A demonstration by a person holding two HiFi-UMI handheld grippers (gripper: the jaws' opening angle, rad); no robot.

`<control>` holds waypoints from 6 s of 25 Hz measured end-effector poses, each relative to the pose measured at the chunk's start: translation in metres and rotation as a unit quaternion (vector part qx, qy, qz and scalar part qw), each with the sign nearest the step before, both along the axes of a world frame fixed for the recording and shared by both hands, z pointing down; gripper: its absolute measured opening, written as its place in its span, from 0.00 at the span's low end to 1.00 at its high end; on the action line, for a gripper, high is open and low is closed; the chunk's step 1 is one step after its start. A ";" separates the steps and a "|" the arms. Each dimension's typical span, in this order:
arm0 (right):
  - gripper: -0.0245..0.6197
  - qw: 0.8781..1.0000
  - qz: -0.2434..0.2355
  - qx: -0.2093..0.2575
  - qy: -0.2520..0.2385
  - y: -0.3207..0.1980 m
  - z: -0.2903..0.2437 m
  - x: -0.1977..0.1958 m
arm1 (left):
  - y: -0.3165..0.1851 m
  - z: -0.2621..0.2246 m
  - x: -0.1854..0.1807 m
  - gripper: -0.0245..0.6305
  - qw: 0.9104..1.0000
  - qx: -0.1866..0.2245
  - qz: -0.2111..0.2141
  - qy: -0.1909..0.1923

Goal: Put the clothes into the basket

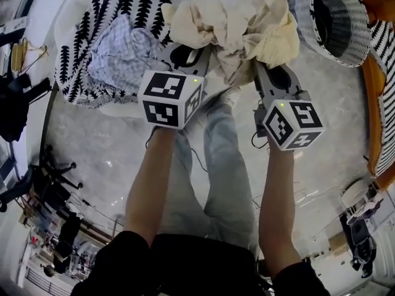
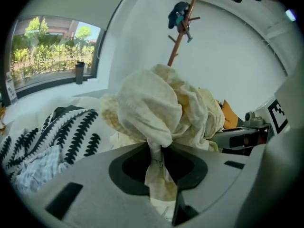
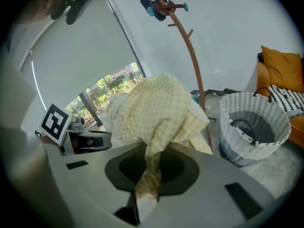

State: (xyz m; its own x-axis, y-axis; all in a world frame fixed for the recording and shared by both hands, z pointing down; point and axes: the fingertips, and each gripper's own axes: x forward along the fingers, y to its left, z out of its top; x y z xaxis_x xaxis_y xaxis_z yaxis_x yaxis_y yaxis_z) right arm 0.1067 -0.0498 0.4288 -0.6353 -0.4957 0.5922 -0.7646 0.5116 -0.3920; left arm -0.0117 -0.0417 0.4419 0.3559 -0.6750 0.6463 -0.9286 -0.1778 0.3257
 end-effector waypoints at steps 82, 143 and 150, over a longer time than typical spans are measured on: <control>0.06 0.973 -0.226 -0.013 0.039 0.085 0.076 -0.255 | 0.196 0.063 -0.272 0.05 0.936 -0.046 -0.348 -0.044; 0.11 0.995 -0.092 -0.013 -0.037 0.021 0.034 -0.151 | 0.049 0.051 -0.136 0.15 0.992 -0.051 -0.113 -0.019; 0.11 0.998 -0.015 0.026 -0.048 -0.047 -0.017 -0.035 | -0.035 0.003 -0.024 0.15 0.999 -0.013 -0.041 -0.017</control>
